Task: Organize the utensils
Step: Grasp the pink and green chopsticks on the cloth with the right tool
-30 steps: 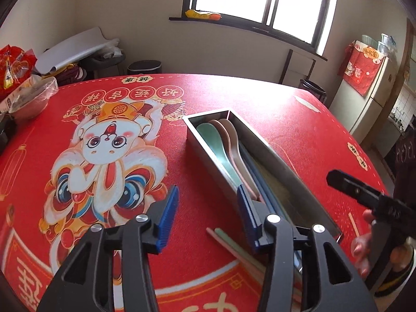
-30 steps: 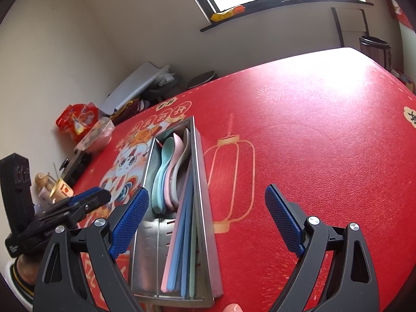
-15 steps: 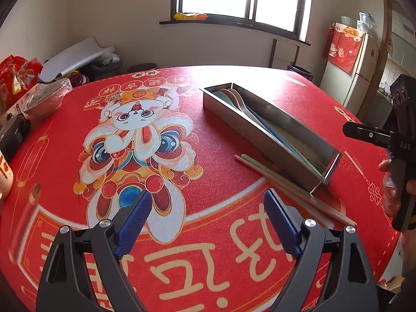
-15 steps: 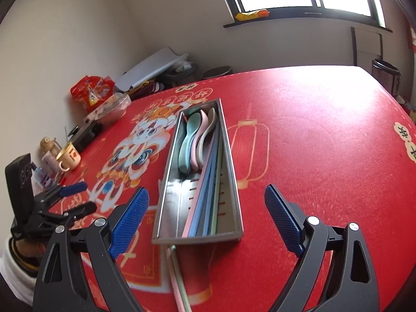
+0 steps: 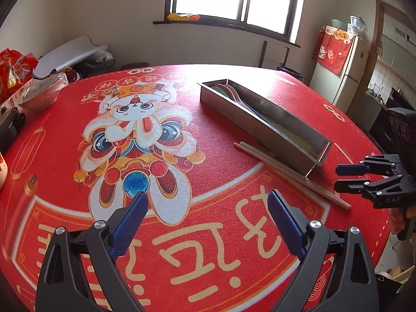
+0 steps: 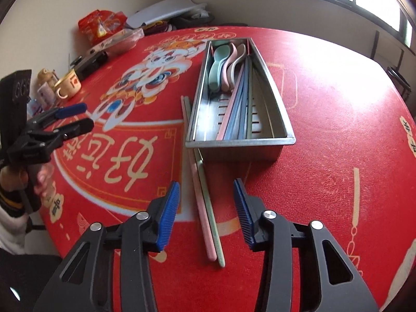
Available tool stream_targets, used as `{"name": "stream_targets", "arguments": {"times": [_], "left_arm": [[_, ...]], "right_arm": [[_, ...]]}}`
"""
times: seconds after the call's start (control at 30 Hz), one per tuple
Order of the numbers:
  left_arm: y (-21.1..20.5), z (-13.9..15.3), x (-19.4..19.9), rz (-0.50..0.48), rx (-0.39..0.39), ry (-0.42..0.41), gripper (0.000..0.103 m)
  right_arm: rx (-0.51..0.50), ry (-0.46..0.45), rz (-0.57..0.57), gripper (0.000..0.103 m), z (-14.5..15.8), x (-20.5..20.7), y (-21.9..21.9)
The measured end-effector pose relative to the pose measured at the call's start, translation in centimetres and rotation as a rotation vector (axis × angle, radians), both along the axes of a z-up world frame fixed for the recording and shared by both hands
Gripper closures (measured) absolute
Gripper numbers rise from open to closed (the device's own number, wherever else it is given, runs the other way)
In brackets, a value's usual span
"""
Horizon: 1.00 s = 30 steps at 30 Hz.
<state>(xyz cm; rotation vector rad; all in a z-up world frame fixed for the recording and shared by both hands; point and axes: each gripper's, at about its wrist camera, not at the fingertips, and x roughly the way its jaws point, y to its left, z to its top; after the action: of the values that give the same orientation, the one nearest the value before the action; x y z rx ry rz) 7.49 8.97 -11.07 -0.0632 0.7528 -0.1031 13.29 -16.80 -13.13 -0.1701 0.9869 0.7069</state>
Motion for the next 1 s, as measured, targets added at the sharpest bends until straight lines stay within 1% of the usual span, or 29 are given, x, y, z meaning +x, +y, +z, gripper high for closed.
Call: {"name": "stream_targets", "arguments": {"times": [0.17, 0.3, 0.4, 0.47, 0.5, 0.67, 0.8, 1.0], "left_arm": [[1.0, 0.0, -0.4, 0.005, -0.021, -0.010, 0.006], [1.8, 0.0, -0.7, 0.006, -0.035, -0.011, 0.006], [2.5, -0.1, -1.1, 0.007, -0.044, -0.023, 0.006], [2.9, -0.1, -1.3, 0.010, -0.050, -0.030, 0.006], [3.1, -0.1, -1.4, 0.014, -0.052, -0.031, 0.006], [4.6, 0.0, -1.6, 0.057, -0.075, -0.041, 0.006], [5.7, 0.2, -1.7, 0.090, -0.097, -0.043, 0.006], [6.6, 0.5, -2.1, 0.119, -0.086, -0.026, 0.006]], "right_arm": [[-0.042, 0.023, 0.017, 0.075, -1.1, -0.2, 1.5], [-0.077, 0.031, -0.002, 0.075, -1.7, 0.2, 2.1], [-0.081, 0.031, -0.006, 0.082, -1.7, 0.3, 2.4], [-0.078, 0.040, -0.004, 0.089, -1.7, 0.3, 2.7], [-0.076, 0.044, 0.000, 0.089, -1.7, 0.3, 3.0], [-0.044, 0.065, 0.017, 0.090, -1.7, -0.4, 5.5], [0.020, 0.103, 0.029, 0.090, -1.8, -0.8, 9.1], [0.084, 0.165, 0.044, 0.090, -2.0, -0.7, 14.5]]}}
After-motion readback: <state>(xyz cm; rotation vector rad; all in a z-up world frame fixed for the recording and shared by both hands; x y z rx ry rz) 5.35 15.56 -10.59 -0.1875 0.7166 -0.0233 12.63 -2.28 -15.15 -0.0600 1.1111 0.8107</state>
